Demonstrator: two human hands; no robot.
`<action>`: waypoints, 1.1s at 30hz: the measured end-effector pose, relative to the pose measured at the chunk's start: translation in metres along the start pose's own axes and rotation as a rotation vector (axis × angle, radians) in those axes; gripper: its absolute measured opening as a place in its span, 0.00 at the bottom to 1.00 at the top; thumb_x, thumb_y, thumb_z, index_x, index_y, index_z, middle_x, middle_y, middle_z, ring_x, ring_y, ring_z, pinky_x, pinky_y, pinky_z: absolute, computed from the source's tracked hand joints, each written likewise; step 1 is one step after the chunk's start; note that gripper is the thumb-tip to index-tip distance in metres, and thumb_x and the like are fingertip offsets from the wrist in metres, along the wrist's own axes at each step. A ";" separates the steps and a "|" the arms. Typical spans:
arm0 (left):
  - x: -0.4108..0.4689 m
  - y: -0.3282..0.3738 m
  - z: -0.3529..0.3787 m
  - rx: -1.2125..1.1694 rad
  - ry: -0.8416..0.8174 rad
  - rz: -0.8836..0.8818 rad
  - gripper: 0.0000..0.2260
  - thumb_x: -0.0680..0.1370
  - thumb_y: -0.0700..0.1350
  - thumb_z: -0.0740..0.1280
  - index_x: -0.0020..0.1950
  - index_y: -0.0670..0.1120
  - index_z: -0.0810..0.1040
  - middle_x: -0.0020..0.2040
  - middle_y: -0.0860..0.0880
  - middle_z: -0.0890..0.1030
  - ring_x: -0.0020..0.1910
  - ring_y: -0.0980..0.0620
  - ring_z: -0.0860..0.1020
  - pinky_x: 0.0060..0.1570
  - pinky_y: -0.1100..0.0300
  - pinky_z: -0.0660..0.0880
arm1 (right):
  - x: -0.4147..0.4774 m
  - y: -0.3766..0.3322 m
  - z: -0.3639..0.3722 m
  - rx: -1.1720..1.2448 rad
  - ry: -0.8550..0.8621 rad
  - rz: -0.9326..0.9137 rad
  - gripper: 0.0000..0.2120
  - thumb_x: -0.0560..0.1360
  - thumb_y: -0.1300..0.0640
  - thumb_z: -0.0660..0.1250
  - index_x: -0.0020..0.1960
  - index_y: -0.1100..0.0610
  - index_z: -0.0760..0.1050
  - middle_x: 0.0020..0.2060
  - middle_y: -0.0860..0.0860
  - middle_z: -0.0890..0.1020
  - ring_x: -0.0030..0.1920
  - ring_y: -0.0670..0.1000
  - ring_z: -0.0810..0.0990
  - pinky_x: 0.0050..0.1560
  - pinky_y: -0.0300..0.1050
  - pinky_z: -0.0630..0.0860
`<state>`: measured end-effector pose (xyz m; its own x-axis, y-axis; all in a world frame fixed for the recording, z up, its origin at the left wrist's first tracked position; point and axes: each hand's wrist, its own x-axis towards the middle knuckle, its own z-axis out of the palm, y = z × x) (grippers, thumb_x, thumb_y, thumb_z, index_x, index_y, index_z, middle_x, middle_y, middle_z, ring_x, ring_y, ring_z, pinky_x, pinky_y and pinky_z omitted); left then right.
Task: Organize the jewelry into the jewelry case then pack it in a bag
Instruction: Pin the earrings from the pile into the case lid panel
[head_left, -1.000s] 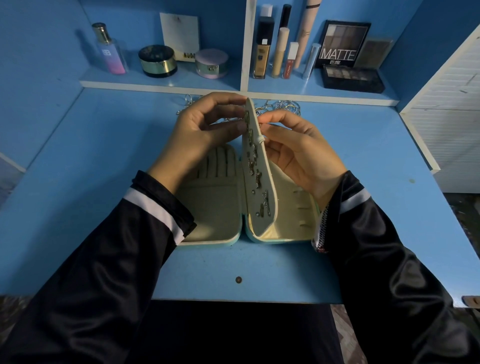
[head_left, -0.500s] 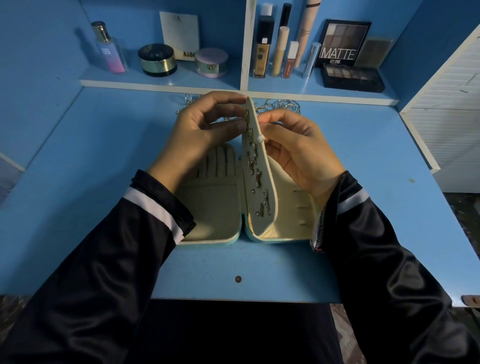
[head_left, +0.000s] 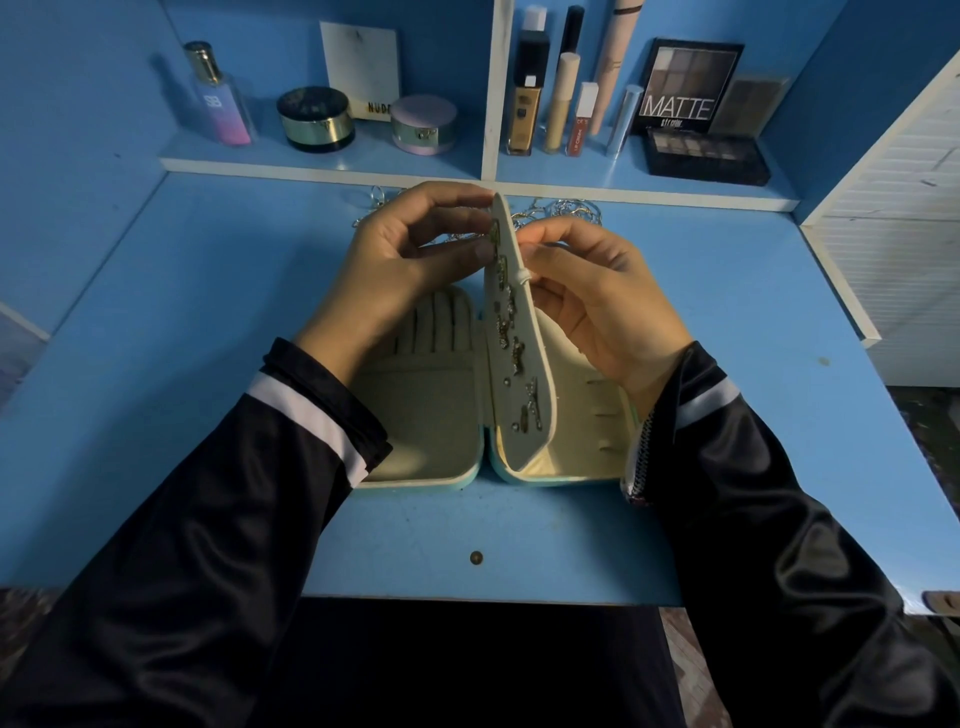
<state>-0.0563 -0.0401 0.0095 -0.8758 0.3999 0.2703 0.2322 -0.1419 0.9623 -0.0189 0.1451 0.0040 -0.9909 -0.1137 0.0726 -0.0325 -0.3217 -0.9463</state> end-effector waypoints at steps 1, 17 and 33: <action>0.000 0.000 0.000 0.005 -0.001 -0.002 0.14 0.71 0.43 0.74 0.54 0.56 0.80 0.48 0.56 0.84 0.55 0.55 0.81 0.53 0.61 0.77 | 0.000 0.000 0.000 -0.001 -0.005 -0.002 0.05 0.77 0.69 0.64 0.49 0.63 0.77 0.43 0.57 0.82 0.41 0.50 0.81 0.46 0.41 0.79; 0.002 -0.003 -0.001 -0.009 -0.005 0.002 0.14 0.71 0.43 0.74 0.53 0.58 0.81 0.50 0.55 0.84 0.55 0.53 0.81 0.52 0.61 0.77 | 0.001 0.002 0.003 -0.123 0.037 -0.108 0.05 0.73 0.65 0.67 0.48 0.63 0.79 0.42 0.58 0.82 0.43 0.57 0.80 0.48 0.49 0.80; 0.001 -0.001 -0.001 0.020 -0.002 -0.009 0.16 0.70 0.42 0.72 0.57 0.50 0.77 0.48 0.57 0.84 0.54 0.56 0.81 0.52 0.62 0.77 | -0.001 0.000 0.006 -0.266 0.040 -0.241 0.07 0.75 0.70 0.66 0.48 0.61 0.80 0.41 0.51 0.84 0.41 0.49 0.82 0.44 0.41 0.78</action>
<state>-0.0583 -0.0402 0.0086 -0.8769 0.4029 0.2621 0.2332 -0.1202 0.9650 -0.0168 0.1392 0.0055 -0.9548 -0.0261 0.2962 -0.2935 -0.0778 -0.9528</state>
